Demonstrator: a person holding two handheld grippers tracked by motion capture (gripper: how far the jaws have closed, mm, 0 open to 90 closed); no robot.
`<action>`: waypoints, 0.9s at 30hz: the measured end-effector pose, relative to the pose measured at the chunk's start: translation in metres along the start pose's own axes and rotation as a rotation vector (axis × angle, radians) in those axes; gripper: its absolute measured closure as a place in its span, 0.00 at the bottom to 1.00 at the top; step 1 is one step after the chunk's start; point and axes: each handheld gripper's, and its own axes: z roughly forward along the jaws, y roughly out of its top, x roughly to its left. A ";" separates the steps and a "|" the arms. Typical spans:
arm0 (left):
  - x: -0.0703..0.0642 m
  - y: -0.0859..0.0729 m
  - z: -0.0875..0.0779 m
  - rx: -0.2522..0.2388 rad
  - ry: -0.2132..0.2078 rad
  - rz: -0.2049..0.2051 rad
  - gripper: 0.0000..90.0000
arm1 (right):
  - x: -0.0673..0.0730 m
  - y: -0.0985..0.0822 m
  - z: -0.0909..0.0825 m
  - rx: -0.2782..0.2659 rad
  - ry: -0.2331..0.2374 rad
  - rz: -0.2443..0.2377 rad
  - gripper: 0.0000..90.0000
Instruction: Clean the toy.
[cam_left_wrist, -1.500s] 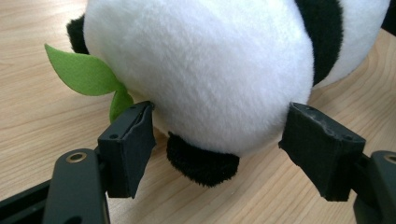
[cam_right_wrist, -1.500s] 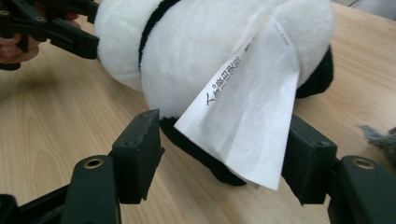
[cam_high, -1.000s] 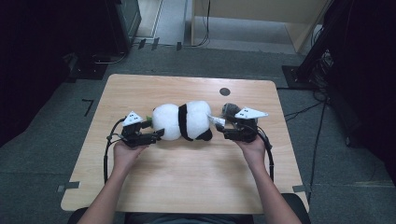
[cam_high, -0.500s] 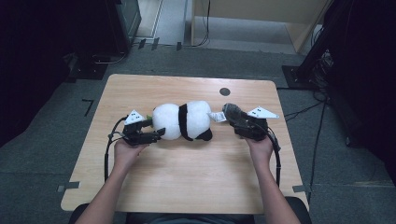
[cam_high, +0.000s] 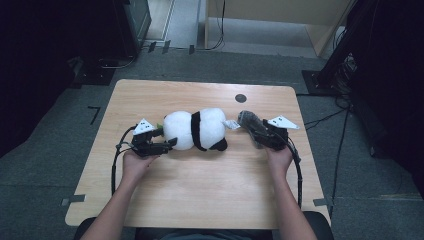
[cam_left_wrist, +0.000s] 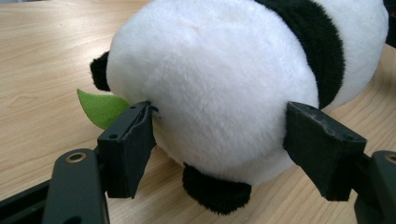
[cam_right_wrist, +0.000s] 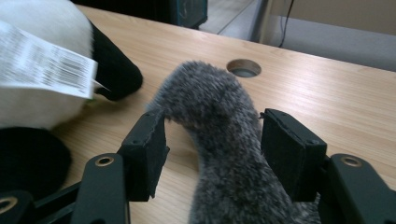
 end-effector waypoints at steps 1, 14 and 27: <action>0.000 0.000 0.000 0.000 -0.001 0.000 0.28 | -0.001 -0.001 0.002 0.007 -0.012 -0.003 0.45; 0.000 -0.001 0.000 -0.003 -0.002 0.017 0.28 | -0.015 -0.011 0.031 0.054 -0.056 0.034 0.52; 0.000 -0.002 0.001 -0.014 -0.002 0.026 0.28 | -0.011 -0.020 0.044 0.136 -0.086 0.025 0.64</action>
